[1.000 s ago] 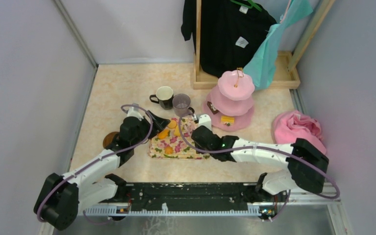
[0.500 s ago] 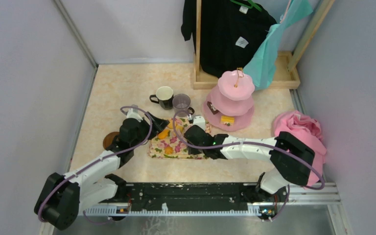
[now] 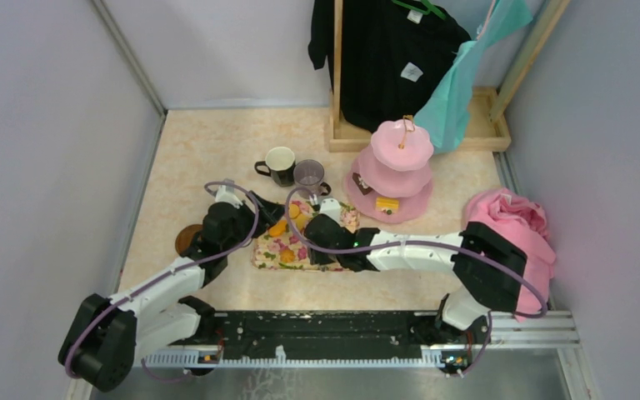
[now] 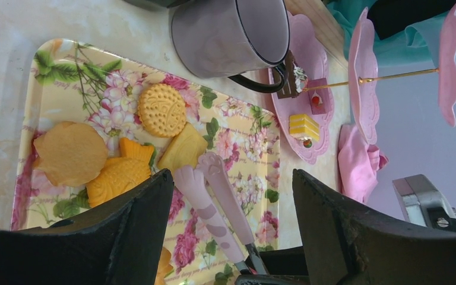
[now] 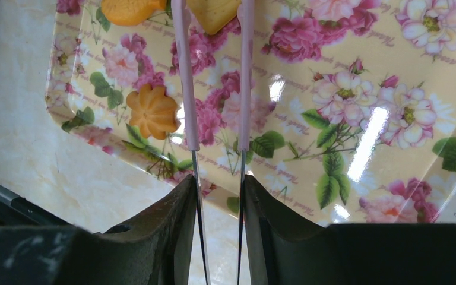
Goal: Serve the afternoon tea
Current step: Pick up the desert from the tray.
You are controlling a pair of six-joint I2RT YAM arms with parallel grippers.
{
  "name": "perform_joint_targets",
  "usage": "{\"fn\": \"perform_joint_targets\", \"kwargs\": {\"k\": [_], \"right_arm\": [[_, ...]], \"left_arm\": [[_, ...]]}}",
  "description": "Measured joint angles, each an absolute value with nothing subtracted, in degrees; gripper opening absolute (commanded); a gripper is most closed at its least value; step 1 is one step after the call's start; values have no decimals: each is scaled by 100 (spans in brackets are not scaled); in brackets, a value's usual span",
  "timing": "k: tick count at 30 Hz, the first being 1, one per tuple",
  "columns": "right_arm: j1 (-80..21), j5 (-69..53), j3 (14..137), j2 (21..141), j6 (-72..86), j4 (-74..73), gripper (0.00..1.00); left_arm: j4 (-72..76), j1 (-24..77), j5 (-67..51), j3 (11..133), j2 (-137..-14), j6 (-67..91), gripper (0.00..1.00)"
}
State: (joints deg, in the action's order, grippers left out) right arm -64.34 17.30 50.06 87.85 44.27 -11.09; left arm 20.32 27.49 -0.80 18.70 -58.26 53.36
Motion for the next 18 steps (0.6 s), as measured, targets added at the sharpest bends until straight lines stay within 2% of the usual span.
{"fn": "perform_joint_targets", "kwargs": {"k": [18], "right_arm": [[-6589,2078,5422,9439,4648,-1649,42]], "left_arm": [[2287,2724,-187,1739,-5909,5439,78]]}}
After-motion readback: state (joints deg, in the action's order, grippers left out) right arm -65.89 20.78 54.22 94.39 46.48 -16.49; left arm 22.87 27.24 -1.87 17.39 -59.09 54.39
